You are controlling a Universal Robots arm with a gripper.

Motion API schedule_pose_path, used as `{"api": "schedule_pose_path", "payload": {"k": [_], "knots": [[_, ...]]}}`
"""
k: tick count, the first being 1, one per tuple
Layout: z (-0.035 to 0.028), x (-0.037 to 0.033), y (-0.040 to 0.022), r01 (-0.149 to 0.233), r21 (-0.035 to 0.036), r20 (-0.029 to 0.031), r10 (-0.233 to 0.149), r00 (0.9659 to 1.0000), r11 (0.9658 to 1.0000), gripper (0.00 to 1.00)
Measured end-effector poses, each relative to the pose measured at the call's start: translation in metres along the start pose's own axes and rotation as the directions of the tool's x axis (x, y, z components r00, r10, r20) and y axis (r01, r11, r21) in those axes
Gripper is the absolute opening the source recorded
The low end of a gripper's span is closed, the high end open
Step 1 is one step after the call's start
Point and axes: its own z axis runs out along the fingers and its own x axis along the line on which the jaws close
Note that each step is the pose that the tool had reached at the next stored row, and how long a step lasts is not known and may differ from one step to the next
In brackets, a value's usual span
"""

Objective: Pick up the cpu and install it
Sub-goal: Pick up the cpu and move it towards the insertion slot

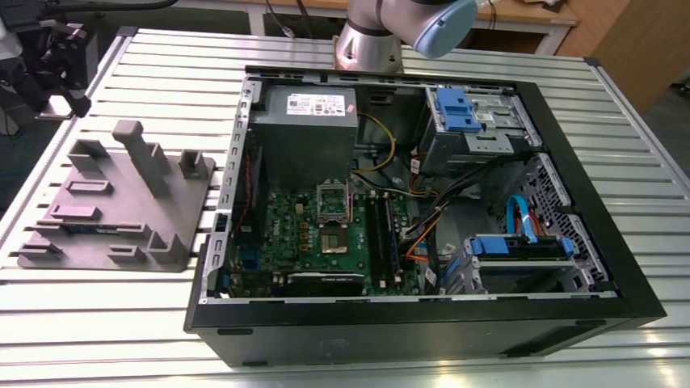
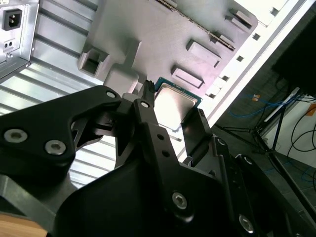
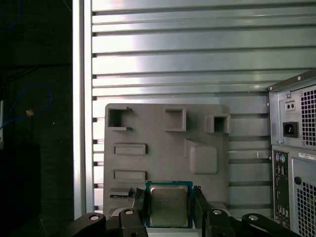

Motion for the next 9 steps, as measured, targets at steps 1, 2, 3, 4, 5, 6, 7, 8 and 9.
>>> {"api": "schedule_pose_path", "payload": {"k": [1, 2, 3, 4, 5, 6, 7, 8, 9], "knots": [[-0.0001, 0.0000, 0.0000, 0.000, 0.0001, -0.0001, 0.000, 1.0000, 1.0000, 0.47], [-0.0001, 0.0000, 0.0000, 0.000, 0.0001, -0.0001, 0.000, 1.0000, 1.0000, 0.47], [-0.0002, 0.0000, 0.0000, 0.000, 0.0001, -0.0001, 0.000, 1.0000, 1.0000, 0.47], [-0.0002, -0.0001, 0.0000, 0.000, 0.0001, -0.0002, 0.000, 1.0000, 1.0000, 0.47], [-0.0003, -0.0003, 0.0000, 0.000, 0.0002, -0.0003, 0.000, 1.0000, 1.0000, 0.47], [-0.0003, -0.0006, 0.0000, 0.000, 0.0003, -0.0003, 0.000, 1.0000, 1.0000, 0.47], [-0.0003, -0.0007, 0.0000, 0.000, 0.0003, -0.0003, 0.000, 1.0000, 1.0000, 0.47], [-0.0002, -0.0011, 0.0001, 0.000, 0.0001, -0.0001, 0.000, 1.0000, 1.0000, 0.47], [-0.0003, -0.0014, 0.0001, 0.000, 0.0002, -0.0002, 0.000, 1.0000, 1.0000, 0.47]]}}
